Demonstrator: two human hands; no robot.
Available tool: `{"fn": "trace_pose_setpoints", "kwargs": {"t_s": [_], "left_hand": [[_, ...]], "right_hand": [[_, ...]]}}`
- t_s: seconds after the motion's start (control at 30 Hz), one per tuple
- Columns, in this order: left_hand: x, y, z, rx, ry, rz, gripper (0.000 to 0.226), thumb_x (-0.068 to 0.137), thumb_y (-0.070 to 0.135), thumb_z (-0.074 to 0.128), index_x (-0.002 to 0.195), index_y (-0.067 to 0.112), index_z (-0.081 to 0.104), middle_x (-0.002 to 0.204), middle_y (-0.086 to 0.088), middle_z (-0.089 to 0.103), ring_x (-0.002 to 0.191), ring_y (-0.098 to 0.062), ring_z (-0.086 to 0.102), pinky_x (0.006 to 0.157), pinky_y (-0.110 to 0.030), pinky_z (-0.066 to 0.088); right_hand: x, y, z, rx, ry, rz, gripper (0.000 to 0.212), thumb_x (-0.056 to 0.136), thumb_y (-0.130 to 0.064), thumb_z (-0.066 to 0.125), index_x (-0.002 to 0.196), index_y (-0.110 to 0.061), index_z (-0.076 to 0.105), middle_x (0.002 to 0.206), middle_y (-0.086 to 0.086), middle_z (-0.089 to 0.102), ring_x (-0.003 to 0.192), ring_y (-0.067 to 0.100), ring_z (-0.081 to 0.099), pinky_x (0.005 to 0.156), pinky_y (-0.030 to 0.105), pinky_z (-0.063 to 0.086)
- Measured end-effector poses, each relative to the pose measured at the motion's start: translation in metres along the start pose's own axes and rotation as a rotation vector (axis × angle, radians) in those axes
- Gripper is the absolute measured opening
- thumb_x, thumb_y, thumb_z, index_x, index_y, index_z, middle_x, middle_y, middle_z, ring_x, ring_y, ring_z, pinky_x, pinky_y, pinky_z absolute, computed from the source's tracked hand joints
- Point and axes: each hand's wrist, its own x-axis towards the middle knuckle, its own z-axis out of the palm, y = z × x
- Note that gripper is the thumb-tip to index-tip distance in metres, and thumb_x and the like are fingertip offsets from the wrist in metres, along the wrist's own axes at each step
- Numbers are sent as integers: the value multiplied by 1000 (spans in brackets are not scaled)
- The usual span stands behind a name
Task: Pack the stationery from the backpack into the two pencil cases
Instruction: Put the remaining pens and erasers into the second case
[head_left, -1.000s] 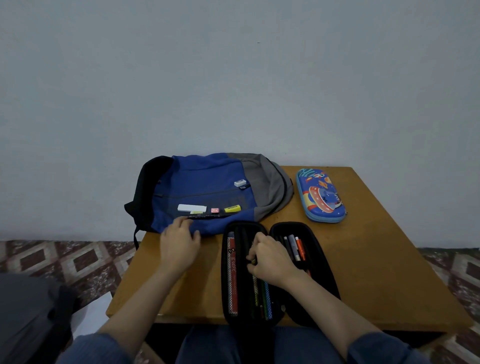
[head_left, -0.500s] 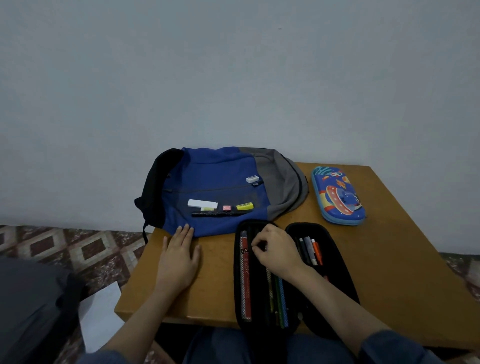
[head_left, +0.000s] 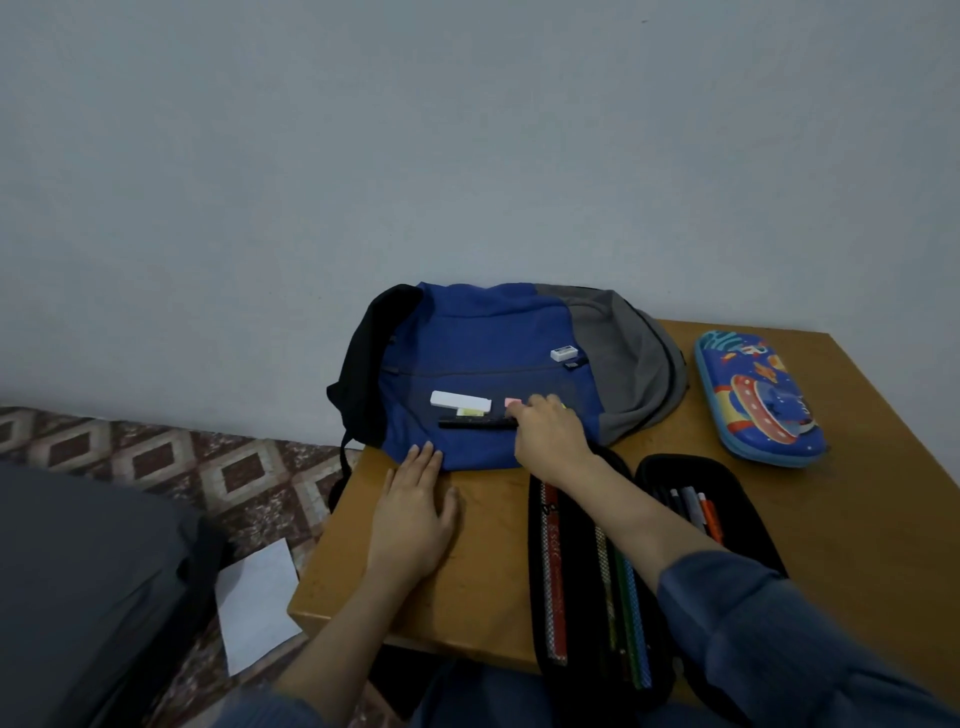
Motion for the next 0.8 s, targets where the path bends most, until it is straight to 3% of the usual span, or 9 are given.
{"fn": "trace_pose_setpoints", "kwargs": {"t_s": [0.27, 0.47, 0.53, 0.63, 0.7, 0.73, 0.8], "left_hand": [[0, 0, 1, 20, -8, -8, 54, 98, 38, 37, 147, 18, 25, 155, 5, 19, 144, -8, 9, 116, -27, 3], [0, -1, 1, 8, -1, 7, 54, 97, 37, 39, 146, 17, 27, 155, 3, 21, 144, -9, 11, 117, -29, 7], [0, -2, 2, 16, 11, 12, 53, 97, 35, 41, 145, 16, 29, 154, 2, 24, 144, -11, 14, 117, -31, 10], [-1, 2, 0, 32, 59, 47, 48, 91, 25, 55, 135, 9, 46, 144, -8, 43, 137, -23, 34, 113, -39, 27], [-3, 2, 1, 76, 79, 118, 37, 82, 13, 67, 117, 4, 61, 124, -14, 59, 117, -33, 55, 100, -46, 43], [-5, 2, 1, 95, 93, 140, 30, 78, 9, 70, 107, 5, 66, 116, -14, 63, 108, -33, 60, 95, -47, 46], [-9, 11, -4, 70, 80, 114, 17, 81, 12, 68, 98, 9, 68, 115, -8, 63, 108, -28, 58, 98, -45, 42]], "right_hand": [[7, 4, 4, 6, -8, -21, 34, 89, -8, 54, 123, -7, 49, 123, 11, 47, 114, 27, 44, 85, 33, 42], [-13, 8, -22, 490, 237, 13, 6, 92, -6, 48, 98, -8, 45, 98, 10, 52, 88, 27, 52, 68, 34, 38], [-23, 12, -33, 548, 267, 60, 10, 92, -5, 47, 91, -11, 39, 83, 7, 51, 74, 24, 50, 61, 32, 36], [-45, 26, -43, 476, 152, 154, 12, 87, -8, 53, 80, -9, 44, 72, 7, 50, 71, 28, 53, 60, 33, 38], [-60, 34, -41, 421, 17, 226, 19, 86, -11, 57, 69, -11, 48, 69, 7, 51, 75, 29, 56, 62, 33, 42], [-68, 38, -38, 417, -33, 256, 21, 86, -12, 58, 66, -12, 50, 68, 6, 51, 75, 29, 57, 62, 32, 43], [-80, 42, -33, 454, -87, 308, 16, 85, -14, 60, 69, -11, 58, 69, 5, 54, 75, 28, 60, 63, 33, 46]]}}
